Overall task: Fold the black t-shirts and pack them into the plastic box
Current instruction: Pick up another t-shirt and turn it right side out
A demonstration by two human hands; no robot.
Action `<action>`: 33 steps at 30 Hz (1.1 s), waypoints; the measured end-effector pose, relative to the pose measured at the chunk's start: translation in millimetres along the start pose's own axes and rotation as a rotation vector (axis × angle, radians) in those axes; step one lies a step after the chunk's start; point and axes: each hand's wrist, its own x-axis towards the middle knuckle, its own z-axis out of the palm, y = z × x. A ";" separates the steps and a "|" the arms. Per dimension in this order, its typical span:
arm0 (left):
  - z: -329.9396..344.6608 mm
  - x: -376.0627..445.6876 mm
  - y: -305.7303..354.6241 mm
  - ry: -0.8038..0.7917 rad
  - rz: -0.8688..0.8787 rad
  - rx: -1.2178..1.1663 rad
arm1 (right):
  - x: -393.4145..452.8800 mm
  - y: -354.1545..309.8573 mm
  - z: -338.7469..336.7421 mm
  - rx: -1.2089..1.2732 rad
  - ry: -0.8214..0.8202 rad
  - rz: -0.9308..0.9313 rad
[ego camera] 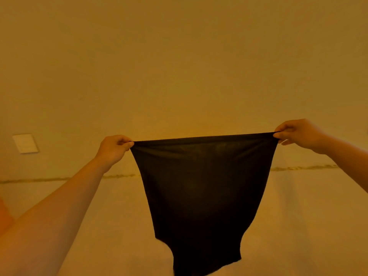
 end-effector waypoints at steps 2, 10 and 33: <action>-1.4 -0.5 -2.4 0.003 0.000 -0.025 | -1.8 -0.1 3.3 -0.006 -0.005 -0.015; -8.3 -40.9 -15.1 -0.058 -0.005 -0.028 | -42.6 18.4 9.3 0.029 -0.026 0.065; -31.2 -373.8 -118.5 -0.535 -0.270 0.088 | -358.0 164.0 27.6 -0.073 -0.408 0.166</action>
